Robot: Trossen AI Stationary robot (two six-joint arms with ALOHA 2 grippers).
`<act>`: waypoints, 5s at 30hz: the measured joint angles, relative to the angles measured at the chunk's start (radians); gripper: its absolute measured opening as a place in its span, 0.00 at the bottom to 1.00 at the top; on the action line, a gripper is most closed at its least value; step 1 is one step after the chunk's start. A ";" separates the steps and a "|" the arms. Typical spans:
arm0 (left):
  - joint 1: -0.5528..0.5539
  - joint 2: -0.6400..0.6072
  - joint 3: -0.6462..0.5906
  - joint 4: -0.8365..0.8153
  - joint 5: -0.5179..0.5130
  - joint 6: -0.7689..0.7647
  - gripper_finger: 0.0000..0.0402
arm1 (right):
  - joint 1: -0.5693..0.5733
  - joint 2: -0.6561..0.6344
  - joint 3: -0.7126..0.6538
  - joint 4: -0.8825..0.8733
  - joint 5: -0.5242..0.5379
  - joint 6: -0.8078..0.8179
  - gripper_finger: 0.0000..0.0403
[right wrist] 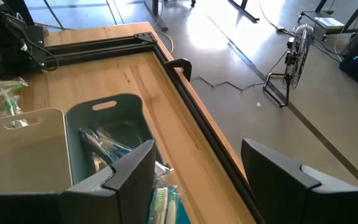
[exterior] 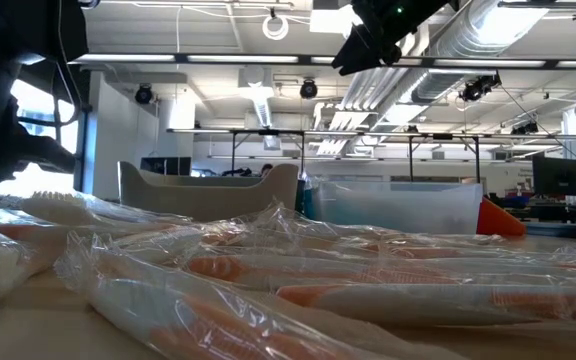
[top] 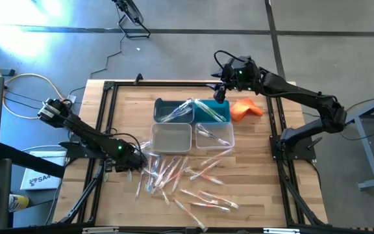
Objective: Pick & Place Toothbrushes
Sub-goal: Put the green toothbrush into the blue bin
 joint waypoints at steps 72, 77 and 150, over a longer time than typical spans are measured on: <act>0.002 -0.207 0.716 -0.649 -0.899 0.713 0.02 | 0.000 0.000 0.000 0.116 -0.146 0.037 0.57; 0.044 -0.207 0.716 -0.619 -0.923 0.748 0.02 | 0.000 0.000 0.000 0.149 -0.225 0.038 0.57; 0.816 0.169 0.716 0.695 0.079 2.065 0.02 | -0.006 0.000 0.000 0.257 -0.468 0.145 0.57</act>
